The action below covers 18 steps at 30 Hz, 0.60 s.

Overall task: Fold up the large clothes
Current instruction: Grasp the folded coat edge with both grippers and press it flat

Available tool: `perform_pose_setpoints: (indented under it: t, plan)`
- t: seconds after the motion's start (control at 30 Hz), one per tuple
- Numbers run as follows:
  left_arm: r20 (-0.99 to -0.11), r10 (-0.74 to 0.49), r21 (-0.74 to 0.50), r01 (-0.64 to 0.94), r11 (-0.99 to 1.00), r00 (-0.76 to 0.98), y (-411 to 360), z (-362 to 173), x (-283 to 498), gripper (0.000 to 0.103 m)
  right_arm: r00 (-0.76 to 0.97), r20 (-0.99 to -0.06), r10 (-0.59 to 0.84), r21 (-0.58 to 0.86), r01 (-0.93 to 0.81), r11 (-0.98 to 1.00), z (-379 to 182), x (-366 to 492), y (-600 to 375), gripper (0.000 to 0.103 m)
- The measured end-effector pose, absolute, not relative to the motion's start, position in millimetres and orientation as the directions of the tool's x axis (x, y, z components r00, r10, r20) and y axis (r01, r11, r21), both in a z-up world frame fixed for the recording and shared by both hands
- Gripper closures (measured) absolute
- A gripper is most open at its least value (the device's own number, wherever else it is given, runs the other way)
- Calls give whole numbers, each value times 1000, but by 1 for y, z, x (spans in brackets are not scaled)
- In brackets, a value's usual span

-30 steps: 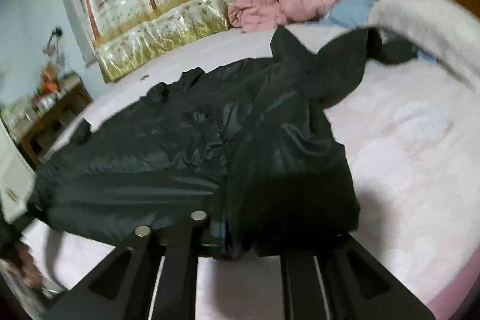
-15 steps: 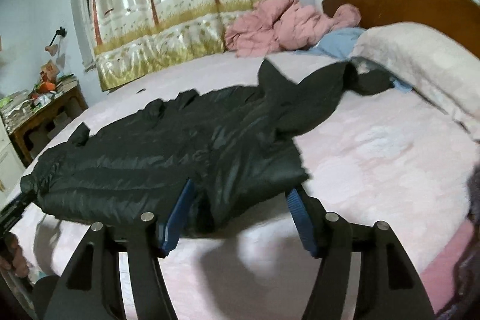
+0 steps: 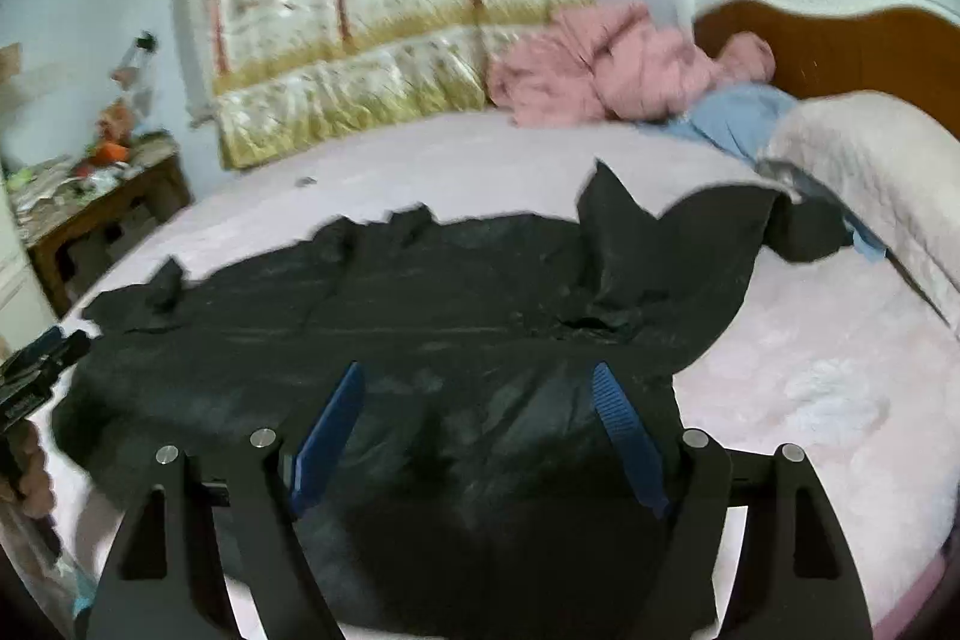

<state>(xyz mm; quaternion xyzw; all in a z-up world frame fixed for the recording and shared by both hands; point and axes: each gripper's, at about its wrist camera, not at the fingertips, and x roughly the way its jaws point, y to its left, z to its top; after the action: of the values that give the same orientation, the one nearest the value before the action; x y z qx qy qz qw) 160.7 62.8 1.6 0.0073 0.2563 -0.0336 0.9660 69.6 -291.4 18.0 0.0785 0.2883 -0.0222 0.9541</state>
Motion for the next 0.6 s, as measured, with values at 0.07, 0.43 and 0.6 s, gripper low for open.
perform_pose_setpoints:
  t: [0.07, 0.43, 0.6]
  plan:
    - [-537, -17, 2, 21, 1000, 843, 70, -11, 179, 13, 801, -597, -54, 98, 139, 985, 1, 90, -297, 23]
    - [-640, -29, -58, -11, 998, 768, 96, -61, 198, 13, 719, -694, 46, 233, 164, 959, -52, 122, -331, 16]
    - [-481, -24, -23, 15, 1000, 876, 88, -33, 159, 13, 783, -619, -70, 120, 182, 976, -34, 99, -312, 16]
